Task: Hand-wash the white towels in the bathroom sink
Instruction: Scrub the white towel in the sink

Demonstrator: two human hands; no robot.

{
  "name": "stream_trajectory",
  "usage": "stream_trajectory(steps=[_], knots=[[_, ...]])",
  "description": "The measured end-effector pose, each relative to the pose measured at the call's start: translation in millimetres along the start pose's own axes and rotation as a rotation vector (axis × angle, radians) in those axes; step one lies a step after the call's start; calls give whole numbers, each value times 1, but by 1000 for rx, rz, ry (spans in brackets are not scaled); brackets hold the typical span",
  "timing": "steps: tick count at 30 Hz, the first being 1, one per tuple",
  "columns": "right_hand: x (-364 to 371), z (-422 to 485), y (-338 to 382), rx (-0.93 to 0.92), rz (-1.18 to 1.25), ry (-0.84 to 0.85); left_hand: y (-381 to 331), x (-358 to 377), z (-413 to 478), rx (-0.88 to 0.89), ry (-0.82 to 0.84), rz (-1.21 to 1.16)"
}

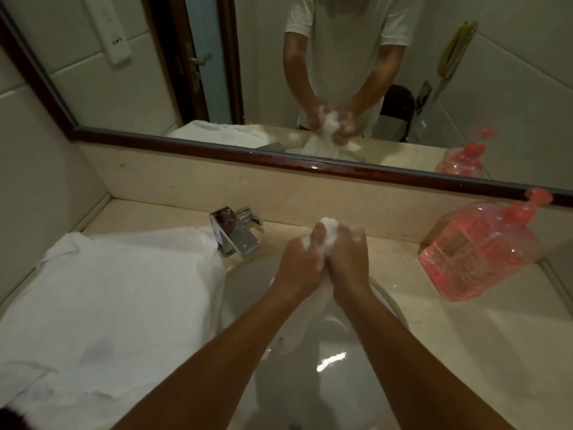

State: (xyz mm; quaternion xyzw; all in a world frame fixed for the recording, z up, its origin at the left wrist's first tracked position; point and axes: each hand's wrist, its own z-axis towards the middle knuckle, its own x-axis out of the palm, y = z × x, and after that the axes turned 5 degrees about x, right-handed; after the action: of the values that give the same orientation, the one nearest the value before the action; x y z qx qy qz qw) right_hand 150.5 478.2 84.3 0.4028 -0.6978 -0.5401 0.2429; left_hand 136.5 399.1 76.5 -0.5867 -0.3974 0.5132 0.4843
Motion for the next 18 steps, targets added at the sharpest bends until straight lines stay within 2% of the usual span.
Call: stream_trajectory(steps=[3, 5, 9, 12, 14, 18], knots=[[10, -9, -8, -48, -36, 63, -4, -7, 12, -68, -102, -14], [7, -13, -19, -60, -42, 69, -7, -8, 9, -108, -83, -73], [3, 10, -9, 90, 15, 31, -12, 2, -6, -115, -56, -118], [2, -12, -16, 16, -10, 103, -8, -2, 9, -173, -109, -138], [-7, -12, -28, -7, -39, 107, 0, 0, 0, -171, -67, -160], [-11, 36, -35, 107, -148, 115, 21, 10, -18, -160, 72, -28]])
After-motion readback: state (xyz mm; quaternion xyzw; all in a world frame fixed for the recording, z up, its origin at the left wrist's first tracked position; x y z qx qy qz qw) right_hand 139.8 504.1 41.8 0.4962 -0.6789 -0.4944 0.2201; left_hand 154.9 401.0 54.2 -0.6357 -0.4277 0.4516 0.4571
